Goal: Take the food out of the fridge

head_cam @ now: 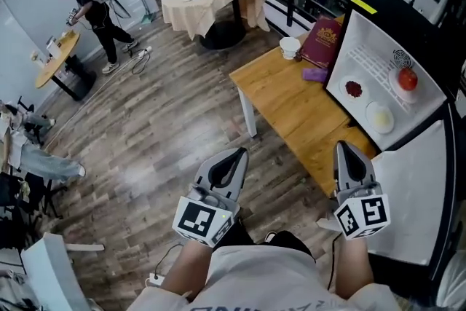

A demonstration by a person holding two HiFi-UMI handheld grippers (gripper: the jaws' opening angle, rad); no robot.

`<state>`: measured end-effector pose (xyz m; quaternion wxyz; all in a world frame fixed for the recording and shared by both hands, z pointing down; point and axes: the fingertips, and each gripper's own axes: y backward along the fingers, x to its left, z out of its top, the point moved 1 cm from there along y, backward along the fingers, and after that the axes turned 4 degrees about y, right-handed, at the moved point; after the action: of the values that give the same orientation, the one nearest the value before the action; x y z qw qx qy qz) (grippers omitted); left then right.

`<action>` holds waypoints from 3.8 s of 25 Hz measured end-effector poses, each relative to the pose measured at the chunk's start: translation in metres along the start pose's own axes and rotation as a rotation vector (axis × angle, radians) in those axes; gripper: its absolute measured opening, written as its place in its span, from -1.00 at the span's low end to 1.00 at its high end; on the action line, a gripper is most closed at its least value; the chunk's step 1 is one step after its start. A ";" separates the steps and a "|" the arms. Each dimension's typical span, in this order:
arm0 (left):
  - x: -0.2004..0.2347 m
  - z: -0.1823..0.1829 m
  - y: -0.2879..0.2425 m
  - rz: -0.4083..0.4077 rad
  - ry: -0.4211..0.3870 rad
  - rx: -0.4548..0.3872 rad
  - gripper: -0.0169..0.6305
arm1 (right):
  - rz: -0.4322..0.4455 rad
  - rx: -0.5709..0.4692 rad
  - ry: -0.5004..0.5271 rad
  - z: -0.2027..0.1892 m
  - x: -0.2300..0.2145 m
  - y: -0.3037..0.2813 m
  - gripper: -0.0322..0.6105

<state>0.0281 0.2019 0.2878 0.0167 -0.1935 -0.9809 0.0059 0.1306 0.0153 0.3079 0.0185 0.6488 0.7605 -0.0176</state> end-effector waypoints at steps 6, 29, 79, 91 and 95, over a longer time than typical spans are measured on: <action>0.016 -0.005 -0.072 -0.154 0.021 -0.003 -0.92 | -0.102 0.053 0.027 -0.014 -0.022 -0.020 -0.84; 0.078 0.006 -0.243 -0.708 0.010 0.048 -0.92 | -0.691 0.064 -0.017 0.005 -0.061 -0.087 -0.84; -0.035 -0.075 -0.356 -0.975 -0.012 0.188 -0.92 | -1.198 -0.393 -1.171 -0.215 -0.272 -0.044 -0.56; -0.009 -0.101 -0.357 -0.911 0.032 0.296 -0.92 | -1.281 -0.605 -1.449 -0.265 -0.315 -0.031 -0.55; -0.005 -0.103 -0.359 -0.908 0.033 0.297 -0.92 | -1.302 -0.628 -1.469 -0.272 -0.322 -0.030 -0.55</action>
<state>-0.1001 -0.1320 0.3968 0.0605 0.2591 -0.9545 0.1349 0.1501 -0.2930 0.5962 0.6345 -0.0940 0.7359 -0.2170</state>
